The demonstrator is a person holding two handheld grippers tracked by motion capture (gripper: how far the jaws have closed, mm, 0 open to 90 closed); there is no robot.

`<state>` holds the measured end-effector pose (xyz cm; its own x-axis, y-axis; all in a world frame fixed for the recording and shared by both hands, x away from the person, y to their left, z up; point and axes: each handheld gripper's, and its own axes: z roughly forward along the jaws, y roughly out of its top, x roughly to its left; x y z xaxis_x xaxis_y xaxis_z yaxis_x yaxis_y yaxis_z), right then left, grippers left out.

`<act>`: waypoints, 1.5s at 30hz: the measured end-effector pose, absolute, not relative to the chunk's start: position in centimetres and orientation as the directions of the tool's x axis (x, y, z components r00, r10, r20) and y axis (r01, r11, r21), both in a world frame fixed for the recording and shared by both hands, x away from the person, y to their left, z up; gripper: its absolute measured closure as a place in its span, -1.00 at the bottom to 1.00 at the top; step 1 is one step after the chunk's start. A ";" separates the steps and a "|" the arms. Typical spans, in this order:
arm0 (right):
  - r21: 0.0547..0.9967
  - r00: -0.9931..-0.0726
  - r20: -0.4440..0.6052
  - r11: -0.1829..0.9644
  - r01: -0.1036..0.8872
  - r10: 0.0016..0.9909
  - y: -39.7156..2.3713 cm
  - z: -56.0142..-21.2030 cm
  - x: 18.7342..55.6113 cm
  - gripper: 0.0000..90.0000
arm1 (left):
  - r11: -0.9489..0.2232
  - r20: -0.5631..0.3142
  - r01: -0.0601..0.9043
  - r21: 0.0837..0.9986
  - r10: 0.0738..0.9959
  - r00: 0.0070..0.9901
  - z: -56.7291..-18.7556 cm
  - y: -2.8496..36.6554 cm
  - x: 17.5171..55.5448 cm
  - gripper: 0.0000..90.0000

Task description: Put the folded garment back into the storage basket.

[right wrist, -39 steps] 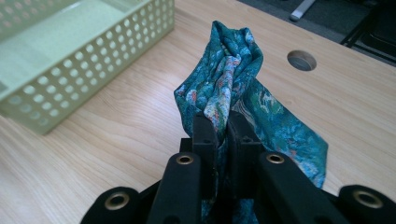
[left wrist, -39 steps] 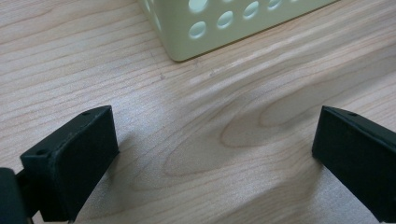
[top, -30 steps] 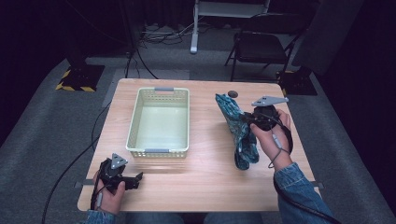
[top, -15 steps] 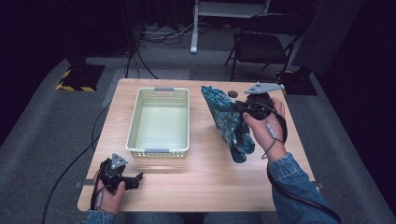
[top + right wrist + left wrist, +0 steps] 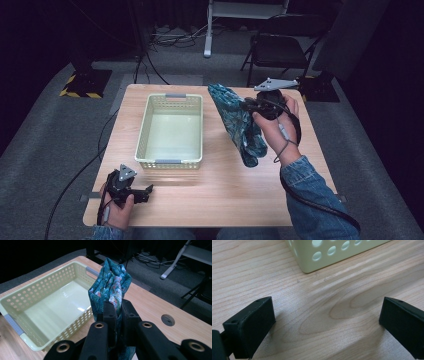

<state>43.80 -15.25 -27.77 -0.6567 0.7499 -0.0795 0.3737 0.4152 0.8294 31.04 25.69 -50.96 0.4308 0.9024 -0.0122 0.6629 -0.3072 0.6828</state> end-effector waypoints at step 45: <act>0.834 -0.704 -0.146 0.470 0.291 0.695 -6.2 -22.7 46.1 0.87 | -0.310 -0.012 0.663 0.682 0.901 0.433 -50.9 25.7 31.1 -1.00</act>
